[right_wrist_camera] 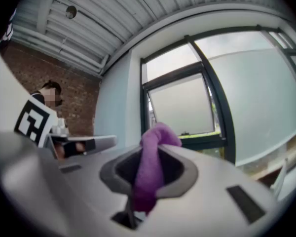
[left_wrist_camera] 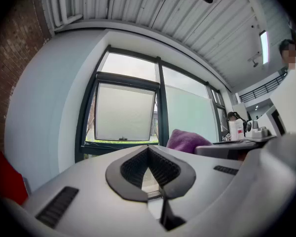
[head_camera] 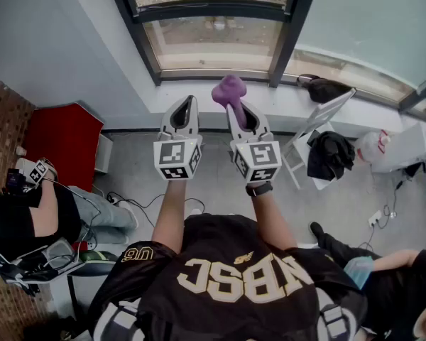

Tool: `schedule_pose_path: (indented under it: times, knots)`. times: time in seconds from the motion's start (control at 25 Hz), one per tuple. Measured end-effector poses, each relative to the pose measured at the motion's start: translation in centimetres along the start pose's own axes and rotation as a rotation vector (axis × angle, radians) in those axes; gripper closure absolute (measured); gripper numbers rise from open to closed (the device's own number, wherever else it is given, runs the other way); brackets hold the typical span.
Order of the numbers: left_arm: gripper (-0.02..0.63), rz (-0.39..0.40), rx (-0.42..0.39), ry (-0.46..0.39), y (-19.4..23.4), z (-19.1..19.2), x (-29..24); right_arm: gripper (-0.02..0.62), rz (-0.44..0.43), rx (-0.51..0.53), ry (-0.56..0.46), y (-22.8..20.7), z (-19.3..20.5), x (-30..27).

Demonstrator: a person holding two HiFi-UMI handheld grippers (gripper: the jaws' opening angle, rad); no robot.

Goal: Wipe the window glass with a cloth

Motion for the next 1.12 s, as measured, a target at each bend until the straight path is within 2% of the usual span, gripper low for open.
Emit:
schedule_pose_path:
  times: [0.2, 0.6, 0.88, 1.12]
  knots:
    - [0.588, -0.002, -0.004, 0.009, -1.5, 1.2, 0.3, 0.52, -0.015, -0.011, -0.011, -1.0, 1.6, 1.0]
    - [0.588, 0.019, -0.023, 0.066, -4.0, 2.7, -0.8, 0.52, 0.008, -0.06, 0.007, -3.9, 2.7, 2.3]
    - [0.588, -0.016, -0.019, 0.054, -2.9, 3.3, -2.0, 0.52, 0.022, -0.077, 0.007, -6.3, 3.3, 1.2]
    - [0.588, -0.007, -0.012, 0.054, 0.5, 4.9, -6.0, 0.52, 0.004, -0.062, 0.029, -6.3, 4.5, -4.0]
Point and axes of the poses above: the fingertips, and each gripper's own axes: x backward along the fingers, y to its left, z out of its underside, the point moved 9 cm from there along x, backward along the fingers, and after that the axes turned 1 degree about -y, right-handed, at the moved point
